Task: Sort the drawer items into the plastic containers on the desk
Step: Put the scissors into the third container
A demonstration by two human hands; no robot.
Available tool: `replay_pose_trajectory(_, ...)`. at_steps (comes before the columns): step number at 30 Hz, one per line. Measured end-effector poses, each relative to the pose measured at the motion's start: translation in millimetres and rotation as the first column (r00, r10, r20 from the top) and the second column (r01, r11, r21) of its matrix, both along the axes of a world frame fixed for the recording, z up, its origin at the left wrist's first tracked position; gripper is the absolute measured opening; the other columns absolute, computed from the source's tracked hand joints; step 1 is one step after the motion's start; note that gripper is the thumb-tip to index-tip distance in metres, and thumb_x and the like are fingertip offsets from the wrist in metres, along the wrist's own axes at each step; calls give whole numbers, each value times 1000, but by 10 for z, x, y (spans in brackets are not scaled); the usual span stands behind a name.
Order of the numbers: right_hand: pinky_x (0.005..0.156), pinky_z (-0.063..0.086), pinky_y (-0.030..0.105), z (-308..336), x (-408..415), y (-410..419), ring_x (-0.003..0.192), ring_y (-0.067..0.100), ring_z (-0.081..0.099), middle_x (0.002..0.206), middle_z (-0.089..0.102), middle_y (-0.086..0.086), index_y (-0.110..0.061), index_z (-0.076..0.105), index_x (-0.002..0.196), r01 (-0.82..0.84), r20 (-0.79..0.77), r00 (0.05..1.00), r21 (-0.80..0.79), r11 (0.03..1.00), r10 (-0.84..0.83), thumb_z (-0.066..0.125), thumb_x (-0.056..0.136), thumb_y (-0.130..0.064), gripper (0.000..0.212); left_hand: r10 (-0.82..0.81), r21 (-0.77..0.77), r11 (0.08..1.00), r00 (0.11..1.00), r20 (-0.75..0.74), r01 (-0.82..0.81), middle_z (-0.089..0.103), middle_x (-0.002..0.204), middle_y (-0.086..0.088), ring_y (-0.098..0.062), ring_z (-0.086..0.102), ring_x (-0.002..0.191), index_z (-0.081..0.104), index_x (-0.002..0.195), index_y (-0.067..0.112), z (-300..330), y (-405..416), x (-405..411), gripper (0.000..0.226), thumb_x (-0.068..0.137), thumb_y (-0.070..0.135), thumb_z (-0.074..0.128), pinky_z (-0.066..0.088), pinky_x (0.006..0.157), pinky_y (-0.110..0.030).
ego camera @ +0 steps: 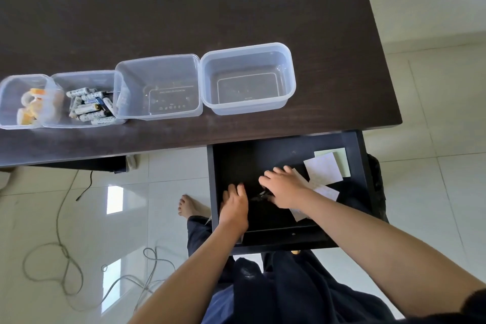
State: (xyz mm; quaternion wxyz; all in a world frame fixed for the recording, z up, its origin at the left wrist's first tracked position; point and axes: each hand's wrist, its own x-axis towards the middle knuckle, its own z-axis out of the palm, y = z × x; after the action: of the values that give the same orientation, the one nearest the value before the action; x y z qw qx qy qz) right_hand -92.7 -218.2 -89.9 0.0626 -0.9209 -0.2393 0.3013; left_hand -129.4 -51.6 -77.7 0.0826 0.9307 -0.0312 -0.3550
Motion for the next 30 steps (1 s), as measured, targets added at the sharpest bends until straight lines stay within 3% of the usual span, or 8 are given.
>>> replay_pose_trajectory(2,88,31,42,4,48,-12,109,27,45,112,52,2,-19,46,103,27,-58,998,35,999,-25,58,86,-23,21,45,-18,999,999,-6,-45,34,139,-12,-29,36,126,18,143,12,12,-9,5,93,70,-1,75,44,104,-38)
replay_pose_trajectory(6,89,28,40,-1,97,-95,107,26,42,110,52,2,-21,51,104,51,-125,991,62,997,-43,56,88,-18,17,87,-74,993,996,-17,-88,41,134,-9,-28,38,124,21,140,13,35,-1,0,92,67,3,77,46,100,-39)
replay_pose_trajectory(12,87,25,33,162,241,-247,104,19,50,106,57,0,-26,69,111,197,-215,965,209,958,-151,63,86,-21,26,217,-208,956,976,31,-206,51,126,-2,-22,34,123,47,124,16,133,-24,33,58,70,14,69,44,100,-32)
replay_pose_trajectory(16,86,39,33,353,320,-351,88,18,59,96,63,-3,-23,75,101,331,-237,935,327,885,-262,67,83,-17,20,266,-253,938,960,92,-236,52,125,3,-21,33,122,52,124,19,266,-57,79,51,75,17,64,43,101,-35)
replay_pose_trajectory(22,77,51,34,808,463,-394,82,9,62,89,69,-6,-22,76,100,463,-291,883,407,788,-369,70,81,-13,22,292,-336,915,942,164,-225,56,119,5,-18,36,118,56,123,19,552,-4,244,44,79,17,61,43,94,-27)
replay_pose_trajectory(27,79,51,15,1300,466,-381,84,1,67,89,72,-11,-19,77,99,600,-406,799,489,633,-443,74,80,-11,21,356,-471,853,911,209,-225,59,115,8,-9,34,110,60,121,20,928,239,395,42,79,14,64,32,84,-18)
replay_pose_trajectory(30,80,49,12,1579,497,-287,86,-1,67,89,71,-18,-19,75,101,607,-394,794,534,588,-462,72,82,-12,21,373,-523,831,887,271,-190,57,105,13,-8,32,104,63,117,18,1171,459,532,41,77,10,65,31,82,-17)
